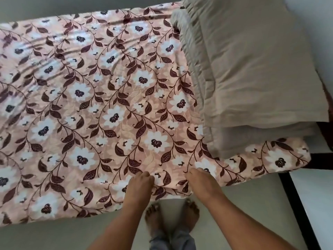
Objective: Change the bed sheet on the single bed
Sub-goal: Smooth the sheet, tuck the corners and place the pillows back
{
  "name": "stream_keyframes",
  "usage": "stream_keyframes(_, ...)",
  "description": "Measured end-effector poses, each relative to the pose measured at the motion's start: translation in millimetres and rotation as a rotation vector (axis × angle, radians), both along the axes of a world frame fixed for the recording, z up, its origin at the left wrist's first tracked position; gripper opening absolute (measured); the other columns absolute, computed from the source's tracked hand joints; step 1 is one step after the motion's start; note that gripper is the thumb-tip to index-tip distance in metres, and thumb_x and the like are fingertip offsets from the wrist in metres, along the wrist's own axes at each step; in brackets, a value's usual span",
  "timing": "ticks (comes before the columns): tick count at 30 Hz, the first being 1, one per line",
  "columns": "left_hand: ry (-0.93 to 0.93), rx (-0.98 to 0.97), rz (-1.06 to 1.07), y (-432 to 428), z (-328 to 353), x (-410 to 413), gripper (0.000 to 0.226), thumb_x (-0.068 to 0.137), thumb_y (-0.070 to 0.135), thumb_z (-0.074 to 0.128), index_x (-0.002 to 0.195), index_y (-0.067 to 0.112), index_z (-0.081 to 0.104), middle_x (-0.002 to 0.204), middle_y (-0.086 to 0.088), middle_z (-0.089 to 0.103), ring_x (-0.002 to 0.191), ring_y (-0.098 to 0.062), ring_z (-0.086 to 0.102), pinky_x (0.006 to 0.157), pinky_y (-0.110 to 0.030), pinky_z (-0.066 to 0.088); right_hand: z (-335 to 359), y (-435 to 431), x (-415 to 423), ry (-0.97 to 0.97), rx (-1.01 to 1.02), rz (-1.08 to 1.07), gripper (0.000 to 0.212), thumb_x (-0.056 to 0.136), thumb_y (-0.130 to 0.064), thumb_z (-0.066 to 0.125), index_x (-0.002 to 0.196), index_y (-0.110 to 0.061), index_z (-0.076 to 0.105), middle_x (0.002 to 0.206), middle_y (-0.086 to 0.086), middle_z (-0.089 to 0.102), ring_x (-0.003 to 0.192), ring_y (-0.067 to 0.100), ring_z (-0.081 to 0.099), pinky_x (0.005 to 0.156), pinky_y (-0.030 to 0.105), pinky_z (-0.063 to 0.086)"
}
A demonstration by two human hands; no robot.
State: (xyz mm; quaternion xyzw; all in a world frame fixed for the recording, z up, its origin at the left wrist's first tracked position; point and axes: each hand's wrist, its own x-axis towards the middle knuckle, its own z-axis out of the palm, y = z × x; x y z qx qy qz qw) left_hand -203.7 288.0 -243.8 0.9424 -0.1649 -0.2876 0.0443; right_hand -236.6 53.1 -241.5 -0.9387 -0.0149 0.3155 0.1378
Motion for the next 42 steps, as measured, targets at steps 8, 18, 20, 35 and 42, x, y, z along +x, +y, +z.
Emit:
stream_keyframes(8,0.166,-0.014,-0.139,3,5,-17,0.017,0.096,0.010,0.056,0.103,0.014,0.070,0.102,-0.002,0.065,0.096,-0.018,0.062,0.077,-0.026,0.048,15,-3,-14,0.199,0.114,-0.080,0.027,0.100,-0.030,0.037,0.080,-0.027,0.054,0.087,-0.003,0.056,0.078,0.015,0.054,0.062,0.030,0.037)
stream_keyframes(18,-0.137,-0.165,-0.083,-9,-2,-12,0.049,0.081,0.049,0.076,0.122,0.026,0.061,0.124,0.004,0.061,0.113,-0.018,0.058,0.089,-0.032,0.054,-9,-34,-12,-0.198,-0.215,-0.036,0.066,0.076,-0.050,0.083,0.128,-0.017,0.058,0.124,0.009,0.059,0.111,0.027,0.059,0.090,0.038,0.054)
stream_keyframes(20,-0.016,-0.077,-0.071,-18,-7,-6,0.088,0.087,0.053,0.066,0.157,0.032,0.018,0.167,-0.006,0.010,0.153,-0.034,0.012,0.118,-0.053,0.028,-15,-46,-7,-0.114,-0.232,-0.111,0.091,0.084,-0.065,0.066,0.154,-0.017,0.034,0.160,0.017,0.032,0.146,0.038,0.034,0.115,0.053,0.036)
stream_keyframes(35,0.487,-0.407,0.496,-110,42,-4,0.081,0.082,0.064,0.068,0.149,0.030,0.039,0.151,-0.003,0.043,0.132,-0.023,0.050,0.108,-0.044,0.046,27,-89,-1,-0.009,-0.195,-0.602,0.029,0.103,-0.031,0.048,0.126,-0.015,0.056,0.125,0.007,0.064,0.109,0.025,0.063,0.078,0.033,0.050)
stream_keyframes(42,1.014,-1.106,1.370,-245,62,35,0.051,0.080,0.045,0.075,0.118,0.016,0.058,0.117,-0.004,0.063,0.113,-0.024,0.061,0.098,-0.046,0.054,5,-227,-10,0.072,-0.175,-1.408,0.057,0.100,-0.048,0.053,0.117,0.005,0.066,0.122,0.028,0.066,0.114,0.042,0.063,0.089,0.039,0.049)
